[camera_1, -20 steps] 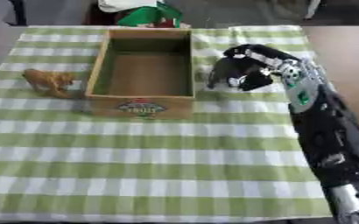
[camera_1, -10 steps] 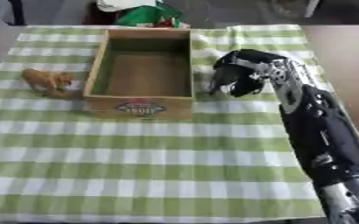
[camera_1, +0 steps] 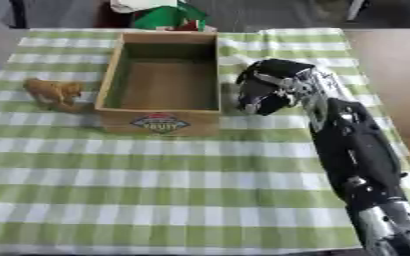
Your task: Pick up objects on the table and place them in the box.
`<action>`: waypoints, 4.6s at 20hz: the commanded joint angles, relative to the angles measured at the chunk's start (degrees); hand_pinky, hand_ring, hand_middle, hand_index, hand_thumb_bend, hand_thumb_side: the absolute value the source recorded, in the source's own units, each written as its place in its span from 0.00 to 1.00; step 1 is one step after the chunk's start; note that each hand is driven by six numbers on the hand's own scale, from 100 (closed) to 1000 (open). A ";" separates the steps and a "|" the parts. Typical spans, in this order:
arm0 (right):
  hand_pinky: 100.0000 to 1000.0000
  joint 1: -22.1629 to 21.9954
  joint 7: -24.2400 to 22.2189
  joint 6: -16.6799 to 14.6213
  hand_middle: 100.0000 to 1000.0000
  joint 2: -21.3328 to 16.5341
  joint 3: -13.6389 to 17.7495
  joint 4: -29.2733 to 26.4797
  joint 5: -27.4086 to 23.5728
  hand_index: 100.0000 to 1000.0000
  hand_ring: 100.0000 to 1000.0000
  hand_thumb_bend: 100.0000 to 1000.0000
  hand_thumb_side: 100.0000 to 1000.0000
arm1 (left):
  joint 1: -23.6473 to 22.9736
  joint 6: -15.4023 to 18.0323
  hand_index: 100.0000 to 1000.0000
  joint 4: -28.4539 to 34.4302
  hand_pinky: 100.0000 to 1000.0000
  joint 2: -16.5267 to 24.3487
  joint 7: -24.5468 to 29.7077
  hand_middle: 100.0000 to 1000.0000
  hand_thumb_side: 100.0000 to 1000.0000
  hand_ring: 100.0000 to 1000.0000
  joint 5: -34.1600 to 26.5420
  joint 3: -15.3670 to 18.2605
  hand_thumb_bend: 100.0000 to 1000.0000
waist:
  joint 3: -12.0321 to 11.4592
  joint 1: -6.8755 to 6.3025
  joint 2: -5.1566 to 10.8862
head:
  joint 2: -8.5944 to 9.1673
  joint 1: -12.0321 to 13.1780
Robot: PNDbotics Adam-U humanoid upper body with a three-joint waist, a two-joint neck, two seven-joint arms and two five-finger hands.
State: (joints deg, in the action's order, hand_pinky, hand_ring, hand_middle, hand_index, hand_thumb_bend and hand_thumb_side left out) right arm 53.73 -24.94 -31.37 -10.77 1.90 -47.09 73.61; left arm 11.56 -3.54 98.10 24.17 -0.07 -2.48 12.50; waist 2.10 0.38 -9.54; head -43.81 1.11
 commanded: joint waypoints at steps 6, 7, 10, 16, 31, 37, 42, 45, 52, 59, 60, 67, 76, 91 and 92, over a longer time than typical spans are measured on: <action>0.78 1.37 3.71 -2.15 0.78 0.27 2.51 1.64 8.32 0.91 0.74 0.00 0.36 | 0.69 0.04 0.72 1.04 0.63 1.04 0.01 0.59 0.40 0.64 -0.15 0.20 0.31 | 0.12 -0.13 0.78 | 0.23 -0.11; 0.78 1.36 4.41 -2.35 0.78 0.36 2.70 1.86 9.29 0.91 0.74 0.00 0.36 | 0.70 0.03 0.72 1.04 0.63 1.04 0.01 0.59 0.40 0.64 -0.15 0.20 0.31 | 0.13 -0.13 0.78 | 0.23 -0.10; 0.78 1.32 6.42 -2.91 0.78 0.64 3.26 2.59 12.24 0.91 0.74 0.00 0.36 | 0.69 0.03 0.72 1.04 0.63 1.03 0.00 0.59 0.40 0.64 -0.16 0.21 0.31 | 0.15 -0.15 0.78 | 0.23 -0.09; 0.53 1.19 11.15 -3.74 0.56 0.92 4.68 1.53 13.99 0.84 0.16 0.00 0.20 | 0.67 0.05 0.72 1.06 0.63 1.03 -0.04 0.59 0.40 0.64 -0.17 0.26 0.31 | 0.13 -0.21 0.75 | 0.32 -0.07; 0.47 3.23 17.67 -5.39 0.49 0.85 5.82 -1.47 13.13 0.82 0.08 0.00 0.11 | 0.65 0.05 0.72 1.11 0.63 1.09 -0.08 0.59 0.40 0.64 -0.26 0.20 0.30 | 0.01 -0.18 0.94 | 0.40 -0.23; 0.47 5.96 17.52 -5.85 0.48 1.30 6.01 -3.32 12.56 0.83 0.08 0.00 0.10 | 0.62 0.06 0.72 1.08 0.63 1.14 -0.01 0.59 0.40 0.64 -0.28 0.10 0.30 | -0.17 -0.18 1.15 | 0.33 -0.32; 0.47 7.43 17.78 -6.14 0.48 2.01 5.97 -4.27 12.67 0.83 0.08 0.00 0.09 | 0.60 0.06 0.72 1.04 0.63 1.14 0.07 0.59 0.40 0.64 -0.31 -0.02 0.30 | -0.35 -0.18 1.37 | 0.20 -0.44; 0.47 10.15 18.12 -6.65 0.48 3.61 5.74 -4.98 13.08 0.83 0.08 0.00 0.08 | 0.65 0.07 0.72 1.00 0.63 1.14 0.24 0.59 0.40 0.64 -0.34 -0.21 0.30 | -0.51 -0.17 1.52 | 0.15 -0.59; 0.48 12.59 17.58 -7.95 0.48 8.27 4.98 -4.91 12.97 0.83 0.08 0.00 0.08 | 0.78 0.10 0.72 0.96 0.63 1.13 0.47 0.59 0.40 0.64 -0.42 -0.45 0.30 | -0.86 -0.32 1.71 | 0.13 -0.87; 0.48 12.67 15.47 -8.22 0.47 13.76 4.75 -4.35 13.35 0.83 0.08 0.00 0.09 | 1.21 0.15 0.72 0.97 0.63 0.81 0.82 0.59 0.40 0.64 -0.59 -0.77 0.30 | -1.44 -0.57 1.55 | 0.33 -1.62; 0.48 12.64 15.33 -8.21 0.47 13.88 4.79 -4.44 13.37 0.83 0.08 0.00 0.09 | 1.21 0.15 0.72 0.97 0.63 0.80 0.83 0.59 0.40 0.64 -0.59 -0.77 0.30 | -1.44 -0.58 1.55 | 0.33 -1.62; 0.53 10.45 11.29 -7.17 0.52 19.15 4.25 -1.57 15.99 0.84 0.13 0.00 0.13 | 1.60 0.17 0.72 0.94 0.63 0.53 1.10 0.59 0.40 0.64 -0.70 -1.02 0.30 | -2.21 -0.90 1.10 | 0.71 -2.33; 0.67 8.54 6.83 -4.55 0.77 19.83 3.53 2.35 19.25 0.92 0.52 0.00 0.26 | 1.61 0.12 0.72 0.95 0.63 0.51 1.07 0.59 0.40 0.64 -0.64 -0.94 0.30 | -2.07 -0.79 0.87 | 0.81 -2.18; 0.83 9.53 -7.68 -1.27 0.87 20.06 6.17 0.93 12.89 0.95 0.88 0.00 0.37 | 1.61 0.05 0.72 0.94 0.63 0.45 1.14 0.59 0.40 0.64 -0.58 -0.97 0.30 | -2.04 -0.72 0.93 | 0.72 -2.19; 0.86 9.52 -8.15 -1.13 0.88 20.03 6.24 0.62 12.48 0.94 0.89 0.00 0.47 | 1.61 0.05 0.72 0.95 0.63 0.46 1.13 0.59 0.40 0.64 -0.58 -0.97 0.30 | -2.03 -0.72 0.94 | 0.73 -2.16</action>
State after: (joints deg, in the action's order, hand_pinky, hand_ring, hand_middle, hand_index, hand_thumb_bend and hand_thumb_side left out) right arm 62.50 -31.88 -32.33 9.36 8.14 -45.30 86.82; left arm 12.37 -3.54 98.09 23.66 0.98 -3.06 11.42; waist 0.08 -0.09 -9.26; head -43.30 -1.09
